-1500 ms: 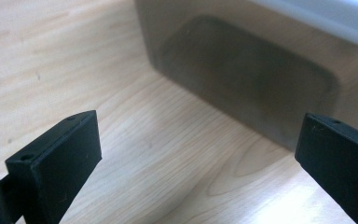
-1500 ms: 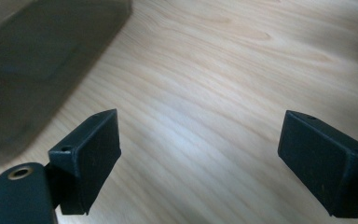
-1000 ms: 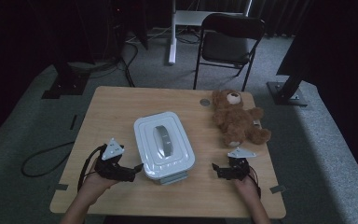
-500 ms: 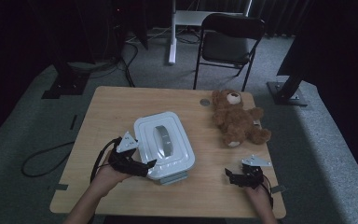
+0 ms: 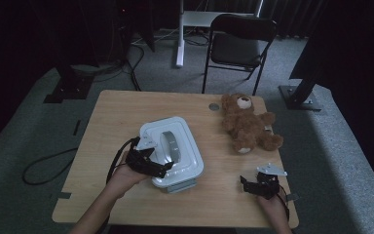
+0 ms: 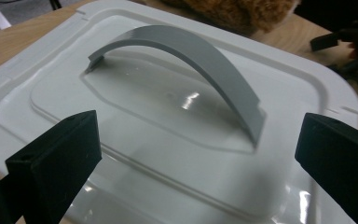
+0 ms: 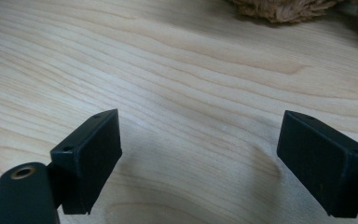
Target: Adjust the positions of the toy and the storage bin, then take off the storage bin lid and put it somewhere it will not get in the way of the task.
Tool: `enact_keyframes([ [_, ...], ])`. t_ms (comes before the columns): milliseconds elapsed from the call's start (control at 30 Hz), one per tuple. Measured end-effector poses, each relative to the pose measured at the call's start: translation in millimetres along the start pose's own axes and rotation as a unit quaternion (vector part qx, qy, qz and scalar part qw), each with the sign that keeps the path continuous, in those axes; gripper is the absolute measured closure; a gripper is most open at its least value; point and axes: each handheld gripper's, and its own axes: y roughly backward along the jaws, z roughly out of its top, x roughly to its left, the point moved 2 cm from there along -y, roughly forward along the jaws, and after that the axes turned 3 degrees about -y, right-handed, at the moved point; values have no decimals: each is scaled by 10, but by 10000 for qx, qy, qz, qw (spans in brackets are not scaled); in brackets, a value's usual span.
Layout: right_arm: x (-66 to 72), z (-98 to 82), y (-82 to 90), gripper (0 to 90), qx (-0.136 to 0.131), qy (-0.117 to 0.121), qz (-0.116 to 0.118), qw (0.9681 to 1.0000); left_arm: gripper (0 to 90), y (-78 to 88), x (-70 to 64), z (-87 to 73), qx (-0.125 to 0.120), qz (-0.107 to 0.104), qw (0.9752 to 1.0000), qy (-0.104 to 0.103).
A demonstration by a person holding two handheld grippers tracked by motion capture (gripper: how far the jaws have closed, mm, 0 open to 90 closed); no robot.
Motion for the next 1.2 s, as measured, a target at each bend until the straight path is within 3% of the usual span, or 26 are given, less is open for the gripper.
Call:
enact_keyframes([
  [100,-20,-4,-12,126,120,-33,-116,9999,9,-62,15,12,60,44,10000,4],
  [200,-56,-4,-17,129,172,-231,-147,9995,9,-102,19,17,93,40,9999,62],
  [867,-55,-5,-19,128,173,-197,-127,9996,10,-260,3,110,143,-53,9998,156],
  [1200,-54,-4,-19,128,175,-202,-130,9996,81,-322,37,176,115,-91,9995,262],
])
